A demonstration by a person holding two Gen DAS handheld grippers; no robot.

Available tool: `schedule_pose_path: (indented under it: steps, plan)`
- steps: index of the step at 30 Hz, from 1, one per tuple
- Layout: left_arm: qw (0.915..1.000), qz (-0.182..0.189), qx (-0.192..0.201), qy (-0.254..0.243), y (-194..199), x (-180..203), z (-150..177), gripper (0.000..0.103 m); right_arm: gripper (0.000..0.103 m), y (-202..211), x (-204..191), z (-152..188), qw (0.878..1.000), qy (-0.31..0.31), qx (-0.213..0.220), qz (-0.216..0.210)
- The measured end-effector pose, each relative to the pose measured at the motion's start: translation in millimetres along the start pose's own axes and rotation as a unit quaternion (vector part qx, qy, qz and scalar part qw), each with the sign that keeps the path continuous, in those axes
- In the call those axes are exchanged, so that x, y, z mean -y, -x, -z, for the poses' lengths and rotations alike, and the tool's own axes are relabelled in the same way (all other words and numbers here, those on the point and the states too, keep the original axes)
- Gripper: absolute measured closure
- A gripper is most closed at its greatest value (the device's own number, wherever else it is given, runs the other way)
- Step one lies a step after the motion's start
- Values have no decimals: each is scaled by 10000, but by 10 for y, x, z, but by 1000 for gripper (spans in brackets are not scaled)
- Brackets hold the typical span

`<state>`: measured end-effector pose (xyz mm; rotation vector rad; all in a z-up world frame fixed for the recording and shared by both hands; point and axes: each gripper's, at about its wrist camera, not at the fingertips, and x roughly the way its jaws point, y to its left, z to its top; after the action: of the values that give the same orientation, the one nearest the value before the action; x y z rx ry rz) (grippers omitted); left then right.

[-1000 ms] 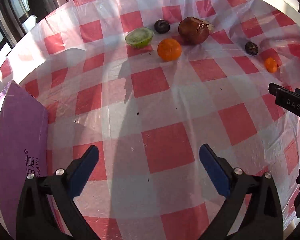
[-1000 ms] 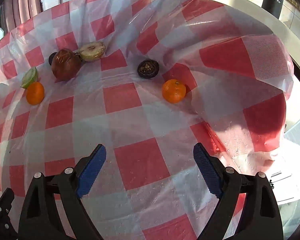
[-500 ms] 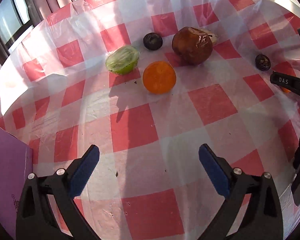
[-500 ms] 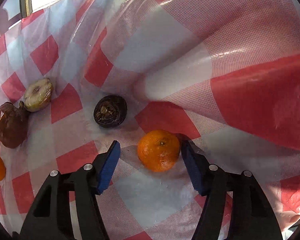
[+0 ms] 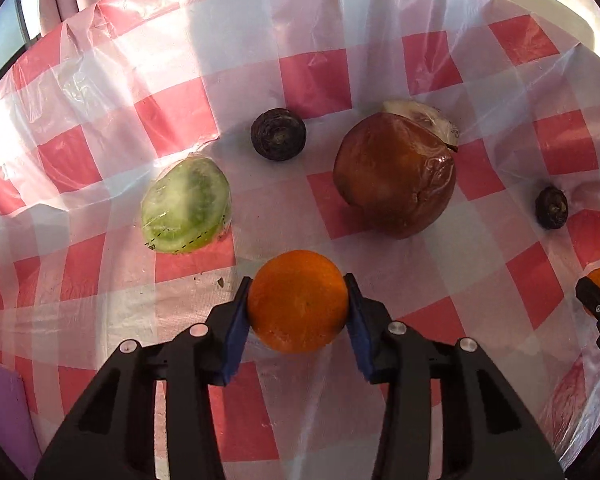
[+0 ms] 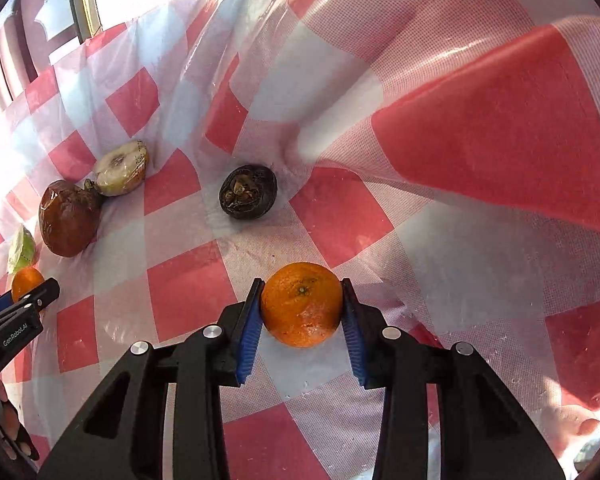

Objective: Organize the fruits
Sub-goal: 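Carry both held oranges over the white box with both grippers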

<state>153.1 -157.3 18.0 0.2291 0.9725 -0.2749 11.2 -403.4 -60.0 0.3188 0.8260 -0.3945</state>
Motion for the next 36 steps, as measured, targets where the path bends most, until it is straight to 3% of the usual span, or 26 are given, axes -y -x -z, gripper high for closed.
schedule_pose_path:
  steps: [3, 10, 15, 23, 36]
  plan:
    - [9997, 102, -151, 159, 124, -48, 143, 60, 66, 140, -154, 89, 9994, 252, -172, -163]
    - [9970, 85, -394, 662, 671, -269, 890, 60, 66, 425, -593, 381, 9907, 984, -726, -595]
    - [9980, -62, -469, 425, 1123, -355, 1396, 60, 66, 522, -912, 618, 9748, 1662, -1182, -905]
    - [9976, -175, -227, 636, 1781, -610, 1617, 60, 66, 837, -1343, 1001, 9413, 2605, -1609, -1421]
    - [9940, -495, 177, 958, 2484, -1003, 1819, 60, 66, 1451, -1847, 1423, 8863, 4061, -1405, -1725]
